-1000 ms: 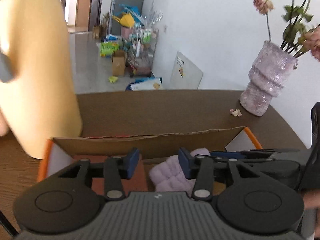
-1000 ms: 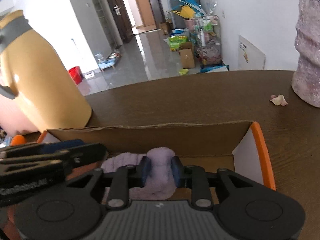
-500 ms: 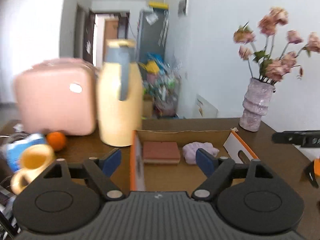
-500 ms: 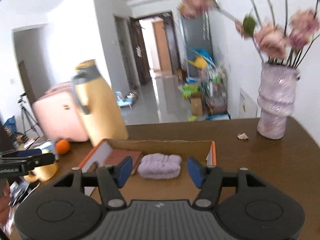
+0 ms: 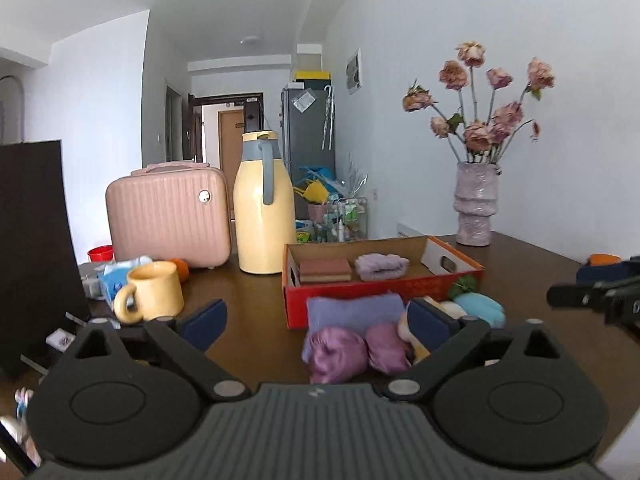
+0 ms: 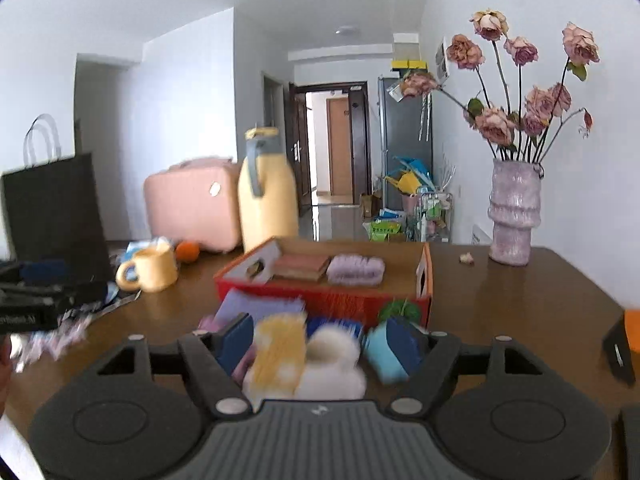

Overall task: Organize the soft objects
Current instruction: 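Move both open grippers back over the remaining plush toys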

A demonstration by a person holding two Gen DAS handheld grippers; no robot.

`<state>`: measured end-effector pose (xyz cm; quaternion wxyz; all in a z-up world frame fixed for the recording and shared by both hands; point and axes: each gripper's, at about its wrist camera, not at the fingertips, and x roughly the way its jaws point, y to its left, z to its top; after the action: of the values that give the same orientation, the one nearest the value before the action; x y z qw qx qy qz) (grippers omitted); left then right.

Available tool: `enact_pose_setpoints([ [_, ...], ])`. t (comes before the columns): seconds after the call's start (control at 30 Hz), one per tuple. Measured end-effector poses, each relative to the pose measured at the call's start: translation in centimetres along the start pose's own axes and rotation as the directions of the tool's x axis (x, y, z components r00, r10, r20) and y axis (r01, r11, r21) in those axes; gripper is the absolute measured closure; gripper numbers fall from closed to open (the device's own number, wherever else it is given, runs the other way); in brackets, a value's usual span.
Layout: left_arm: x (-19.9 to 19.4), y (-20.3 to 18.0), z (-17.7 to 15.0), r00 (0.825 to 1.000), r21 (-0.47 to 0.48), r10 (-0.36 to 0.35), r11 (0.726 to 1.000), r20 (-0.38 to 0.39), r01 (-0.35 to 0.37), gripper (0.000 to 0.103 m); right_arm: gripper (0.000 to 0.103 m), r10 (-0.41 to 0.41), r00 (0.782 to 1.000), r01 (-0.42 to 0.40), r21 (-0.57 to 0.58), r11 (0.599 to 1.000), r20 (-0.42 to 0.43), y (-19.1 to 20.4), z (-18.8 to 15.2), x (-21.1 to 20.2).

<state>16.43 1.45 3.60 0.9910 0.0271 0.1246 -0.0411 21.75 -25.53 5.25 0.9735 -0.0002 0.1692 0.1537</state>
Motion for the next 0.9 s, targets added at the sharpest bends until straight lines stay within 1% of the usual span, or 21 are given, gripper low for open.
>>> enact_pose_setpoints([
  [0.13,-2.9,0.1,-2.5,0.999,0.028,0.027,0.999,-0.029,-0.027,0.004,0.026,-0.019,1.0,0.019,-0.041,0.999,-0.013,1.8,-3.7,-3.2],
  [0.2,-3.6,0.3,-3.4,0.998,-0.002,0.012,1.0,-0.069,-0.012,0.004,0.024,-0.017,1.0,0.016,-0.061,0.998,-0.018,2.4,-5.5,-5.0],
  [0.3,-4.0,0.4,-4.4,0.995,-0.04,-0.007,0.999,-0.104,0.003,0.004,0.024,-0.004,0.999,0.004,-0.014,1.0,-0.04,2.3,-7.5,-6.9],
  [0.4,-3.4,-0.2,-4.5,0.993,-0.024,-0.013,1.0,-0.114,0.01,0.004,0.024,0.003,0.998,-0.001,0.024,1.0,-0.067,2.3,-8.8,-7.5],
  [0.53,-2.9,-0.7,-4.3,0.994,-0.012,-0.034,0.999,-0.108,0.033,0.004,0.024,-0.028,0.997,0.028,0.004,1.0,-0.065,2.4,-8.8,-7.4],
  [0.63,-1.9,-0.8,-4.4,0.992,-0.01,-0.039,0.999,-0.123,0.038,0.004,0.024,-0.016,0.997,0.017,0.013,1.0,-0.072,2.5,-8.9,-6.8],
  [0.77,0.0,-0.7,-4.7,0.987,-0.021,-0.037,0.999,-0.155,0.034,0.004,0.027,-0.006,0.995,0.007,0.011,1.0,-0.103,2.7,-8.9,-4.6],
  [0.8,0.6,-0.7,-4.8,0.986,-0.024,-0.037,0.999,-0.163,0.034,0.004,0.033,0.0,0.994,0.002,0.017,1.0,-0.109,2.6,-8.9,-3.9],
  [0.9,2.1,-0.6,-4.9,0.983,-0.029,-0.038,0.999,-0.18,0.033,0.004,0.043,0.016,0.991,-0.011,0.041,0.999,-0.131,2.5,-8.7,-1.5],
])
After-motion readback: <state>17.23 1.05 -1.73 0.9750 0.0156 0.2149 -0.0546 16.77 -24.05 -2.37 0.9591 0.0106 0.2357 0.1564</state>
